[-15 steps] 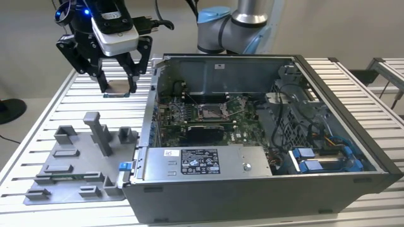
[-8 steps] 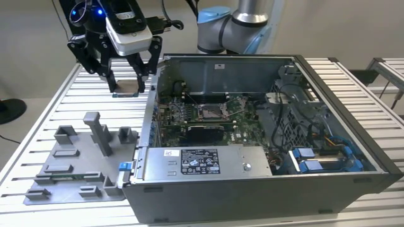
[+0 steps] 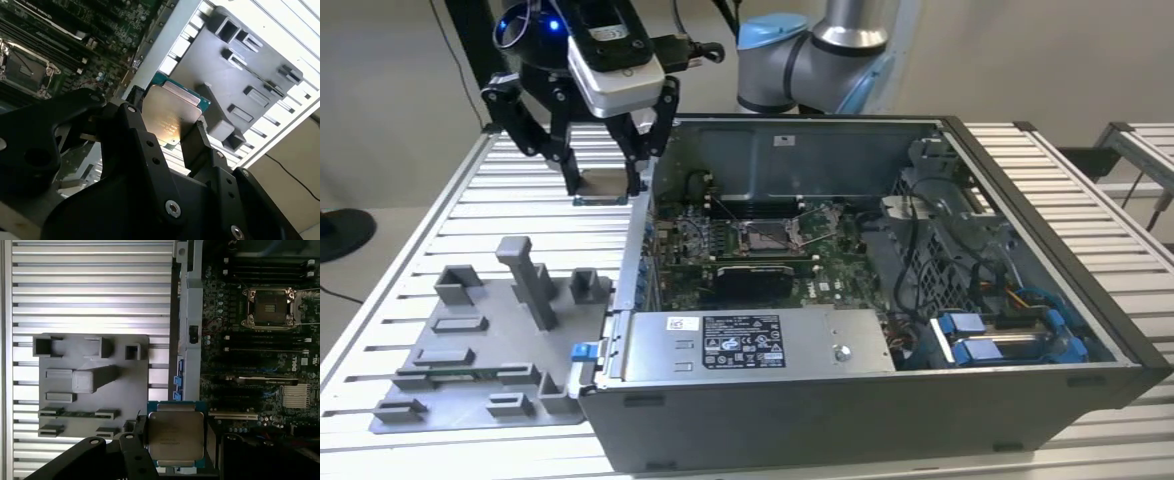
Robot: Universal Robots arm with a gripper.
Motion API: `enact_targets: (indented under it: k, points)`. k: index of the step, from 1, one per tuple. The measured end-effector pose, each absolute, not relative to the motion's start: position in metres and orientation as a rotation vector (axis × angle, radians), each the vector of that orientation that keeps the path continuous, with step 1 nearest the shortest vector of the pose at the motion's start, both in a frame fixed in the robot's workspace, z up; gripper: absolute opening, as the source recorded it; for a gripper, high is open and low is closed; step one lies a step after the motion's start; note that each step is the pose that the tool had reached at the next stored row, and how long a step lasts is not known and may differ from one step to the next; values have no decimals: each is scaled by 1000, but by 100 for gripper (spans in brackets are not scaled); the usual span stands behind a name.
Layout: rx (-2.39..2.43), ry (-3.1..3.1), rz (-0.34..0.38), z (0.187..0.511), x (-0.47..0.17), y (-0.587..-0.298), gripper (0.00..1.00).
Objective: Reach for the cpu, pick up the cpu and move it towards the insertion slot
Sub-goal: 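Pick up the cpu and move it towards the insertion slot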
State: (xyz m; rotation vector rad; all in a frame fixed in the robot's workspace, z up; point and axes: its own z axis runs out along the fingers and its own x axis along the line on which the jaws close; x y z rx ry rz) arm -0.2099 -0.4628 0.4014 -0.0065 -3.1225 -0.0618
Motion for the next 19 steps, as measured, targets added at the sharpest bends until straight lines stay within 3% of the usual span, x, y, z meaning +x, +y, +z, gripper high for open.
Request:
enact_targets:
  k: [19]
  points:
    - [-6, -3122, -62, 401, -180, -463, 0]
